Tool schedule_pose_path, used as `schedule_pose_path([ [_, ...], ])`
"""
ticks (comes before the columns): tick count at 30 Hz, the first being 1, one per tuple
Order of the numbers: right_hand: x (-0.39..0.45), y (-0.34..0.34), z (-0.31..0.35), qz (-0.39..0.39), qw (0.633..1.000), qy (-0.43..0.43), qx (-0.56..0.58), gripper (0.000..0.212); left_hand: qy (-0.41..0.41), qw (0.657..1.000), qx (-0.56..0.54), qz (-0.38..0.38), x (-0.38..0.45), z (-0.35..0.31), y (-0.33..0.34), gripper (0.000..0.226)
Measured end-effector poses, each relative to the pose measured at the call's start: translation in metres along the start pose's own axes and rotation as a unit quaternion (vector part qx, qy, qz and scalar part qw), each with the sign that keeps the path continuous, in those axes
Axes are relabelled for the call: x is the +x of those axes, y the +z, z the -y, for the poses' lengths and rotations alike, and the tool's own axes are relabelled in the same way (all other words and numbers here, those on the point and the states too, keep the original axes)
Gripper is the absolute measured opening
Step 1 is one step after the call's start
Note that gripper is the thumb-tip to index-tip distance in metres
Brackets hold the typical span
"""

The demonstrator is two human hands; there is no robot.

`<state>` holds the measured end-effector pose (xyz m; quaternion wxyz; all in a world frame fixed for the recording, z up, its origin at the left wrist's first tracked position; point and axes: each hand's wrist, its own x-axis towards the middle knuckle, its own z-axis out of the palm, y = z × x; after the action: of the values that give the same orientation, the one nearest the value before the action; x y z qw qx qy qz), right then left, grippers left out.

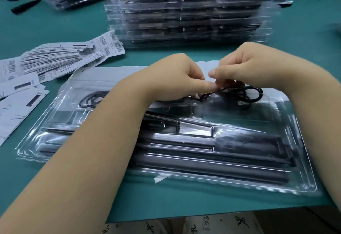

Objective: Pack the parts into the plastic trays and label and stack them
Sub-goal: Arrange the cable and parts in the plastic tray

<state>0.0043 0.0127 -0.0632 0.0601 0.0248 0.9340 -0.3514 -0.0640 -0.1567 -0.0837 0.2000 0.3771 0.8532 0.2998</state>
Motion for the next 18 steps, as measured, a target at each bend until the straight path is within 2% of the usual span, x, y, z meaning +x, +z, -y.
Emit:
schedule_pose_path([
  [6,-0.008,-0.005,0.008,-0.018,0.991,0.032,-0.132,0.032,0.017,0.998,0.037,-0.037,0.001,0.001,0.003,0.035],
  [10,-0.010,-0.004,0.007,0.011,0.993,0.045,-0.110,0.030,0.027,0.996,0.044,-0.066,0.002,0.003,0.002,0.033],
  [16,-0.009,-0.004,0.006,-0.074,0.992,0.044,-0.093,0.024,0.039,0.992,0.013,-0.118,0.002,0.010,-0.002,0.028],
  [18,-0.010,-0.007,0.004,-0.077,0.990,0.054,-0.109,0.024,0.042,0.992,0.007,-0.117,0.001,0.010,-0.002,0.024],
])
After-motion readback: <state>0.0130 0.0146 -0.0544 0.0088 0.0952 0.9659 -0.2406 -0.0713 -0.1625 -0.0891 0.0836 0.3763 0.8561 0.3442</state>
